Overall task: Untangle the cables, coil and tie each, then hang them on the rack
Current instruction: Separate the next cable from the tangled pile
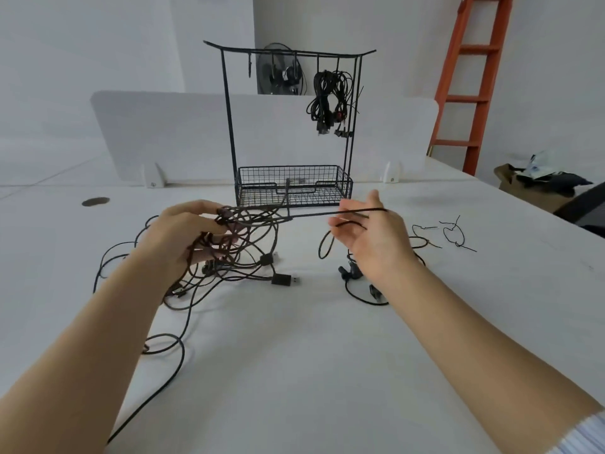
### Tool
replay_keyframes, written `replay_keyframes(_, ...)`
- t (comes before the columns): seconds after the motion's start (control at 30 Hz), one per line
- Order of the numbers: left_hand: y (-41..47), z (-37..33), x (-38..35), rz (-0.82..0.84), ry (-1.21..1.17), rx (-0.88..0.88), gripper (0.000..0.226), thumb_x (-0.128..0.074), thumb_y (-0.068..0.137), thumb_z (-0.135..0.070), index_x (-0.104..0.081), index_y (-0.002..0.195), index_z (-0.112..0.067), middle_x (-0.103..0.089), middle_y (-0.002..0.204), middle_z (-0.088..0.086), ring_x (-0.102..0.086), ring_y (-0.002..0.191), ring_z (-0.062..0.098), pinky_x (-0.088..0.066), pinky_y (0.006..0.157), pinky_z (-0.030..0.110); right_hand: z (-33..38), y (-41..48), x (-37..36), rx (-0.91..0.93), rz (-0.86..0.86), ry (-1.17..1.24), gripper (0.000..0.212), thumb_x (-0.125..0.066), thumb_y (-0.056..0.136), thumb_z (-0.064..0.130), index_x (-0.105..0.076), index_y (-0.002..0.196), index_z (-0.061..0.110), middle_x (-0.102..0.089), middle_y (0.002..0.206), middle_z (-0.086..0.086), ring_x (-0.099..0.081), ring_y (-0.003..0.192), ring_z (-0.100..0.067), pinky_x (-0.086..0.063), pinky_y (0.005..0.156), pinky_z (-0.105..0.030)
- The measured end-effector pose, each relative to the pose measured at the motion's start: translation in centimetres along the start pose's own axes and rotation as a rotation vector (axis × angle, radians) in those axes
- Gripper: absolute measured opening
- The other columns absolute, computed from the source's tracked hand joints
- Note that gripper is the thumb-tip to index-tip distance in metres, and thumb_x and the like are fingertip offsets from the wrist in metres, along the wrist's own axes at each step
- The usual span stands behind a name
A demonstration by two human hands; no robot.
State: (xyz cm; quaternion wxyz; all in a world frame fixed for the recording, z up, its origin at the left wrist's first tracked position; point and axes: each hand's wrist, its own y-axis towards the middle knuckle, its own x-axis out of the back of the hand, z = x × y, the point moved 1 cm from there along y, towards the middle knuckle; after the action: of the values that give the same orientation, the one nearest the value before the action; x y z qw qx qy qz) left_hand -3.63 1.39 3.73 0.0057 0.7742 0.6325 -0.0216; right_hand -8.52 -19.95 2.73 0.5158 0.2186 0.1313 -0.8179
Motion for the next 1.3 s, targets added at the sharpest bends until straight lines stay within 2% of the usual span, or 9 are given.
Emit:
replay_keyframes(0.17,0.4,-0.2,0.9,-0.065,0.036,-0.049,0.016,-0.063,0.077,0.003,-0.06,0.078,-0.013,-0.057,0.044,0.002,-0.055,0.035,0.01,-0.038,0.034,0.012,-0.2,0.7,0.9,-0.052,-0.077,-0.182,0.035,-0.038,0.099,0.031,-0.059,0.086,0.006,-0.058,0.075,-0.005,-0.039,0.028,-0.005,-0.021,0.032,-0.012)
replay_keyframes(0.33,-1.0,-0.4,2.5,0.576,0.14,0.127,0.046,-0.093,0.03,-0.04,-0.067,0.058,-0.015,-0.046,0.045,0.009,-0.034,0.028,0.01,-0.027,0.028,0.009,0.4,1.4,1.7,-0.066,-0.168,-0.033,0.042,-0.032,0.1,0.031,-0.059,0.078,0.007,-0.053,0.069,-0.003,-0.037,0.029,-0.004,-0.022,0.032,-0.011)
replay_keyframes(0.47,0.5,0.4,3.3,0.193,0.54,0.072,0.021,-0.072,0.079,-0.016,-0.069,0.058,-0.018,-0.058,0.053,0.004,-0.032,0.036,0.009,-0.021,0.037,0.012,0.0,1.3,1.6,-0.075,-0.178,-0.06,0.043,-0.031,0.1,0.032,-0.059,0.078,0.008,-0.053,0.071,-0.004,-0.04,0.04,-0.008,-0.025,0.032,-0.011)
replay_keyframes(0.63,1.2,0.5,3.2,-0.127,0.552,-0.106,0.01,-0.062,0.085,-0.007,-0.07,0.079,-0.006,-0.062,0.055,-0.003,-0.049,0.056,0.013,-0.039,0.053,0.022,-0.4,1.0,1.1,-0.027,-0.182,-0.084,0.042,-0.033,0.1,0.033,-0.059,0.077,0.01,-0.055,0.075,-0.003,-0.042,0.029,-0.004,-0.026,0.032,-0.011)
replay_keyframes(0.8,0.9,1.1,0.5,-0.434,1.214,-0.414,0.023,-0.048,0.093,-0.01,-0.069,0.097,-0.004,-0.059,0.105,0.019,-0.048,0.098,0.034,-0.038,0.077,0.039,-1.4,0.3,0.8,0.087,-0.104,-0.407,0.024,-0.047,0.094,0.018,-0.057,0.073,0.014,-0.054,0.076,-0.001,-0.044,0.031,-0.005,-0.027,0.035,-0.017)
replay_keyframes(0.93,0.8,0.4,0.0,-0.25,0.26,-0.123,0.021,-0.048,0.093,-0.003,-0.057,0.075,-0.007,-0.069,0.073,0.014,-0.065,0.053,0.018,-0.056,0.056,0.03,-2.0,-0.2,0.3,0.215,0.006,-0.746,0.021,-0.047,0.091,0.009,-0.061,0.082,-0.004,-0.047,0.073,-0.019,-0.049,0.037,-0.005,-0.028,0.047,-0.026)
replay_keyframes(1.07,0.3,-0.3,2.2,0.066,-0.56,0.221,0.03,-0.072,0.053,-0.001,-0.049,0.038,-0.011,-0.045,0.038,-0.002,-0.055,0.039,0.01,-0.054,0.048,0.022,-1.6,0.1,0.6,-0.023,-0.01,-0.461,0.029,-0.043,0.097,0.028,-0.058,0.094,0.003,-0.054,0.08,-0.004,-0.053,0.041,-0.014,-0.029,0.04,-0.02)
replay_keyframes(1.13,0.3,-0.6,3.2,0.047,-0.6,0.202,0.031,-0.081,0.03,-0.007,-0.052,0.043,-0.008,-0.036,0.035,-0.006,-0.045,0.034,0.008,-0.049,0.045,0.015,-1.1,0.4,0.7,-0.068,-0.022,-0.297,0.036,-0.038,0.098,0.032,-0.059,0.092,0.003,-0.055,0.079,-0.005,-0.054,0.037,-0.011,-0.031,0.037,-0.014)
replay_keyframes(1.3,-0.1,-1.4,4.5,0.062,0.153,0.021,0.022,-0.069,0.071,-0.017,-0.06,0.091,-0.017,-0.046,0.046,0.001,-0.036,0.031,0.006,-0.026,0.032,0.01,-0.3,0.0,0.2,0.003,0.005,-0.133,0.039,-0.033,0.1,0.031,-0.061,0.084,0.008,-0.056,0.077,-0.004,-0.053,0.037,-0.007,-0.035,0.038,-0.012)
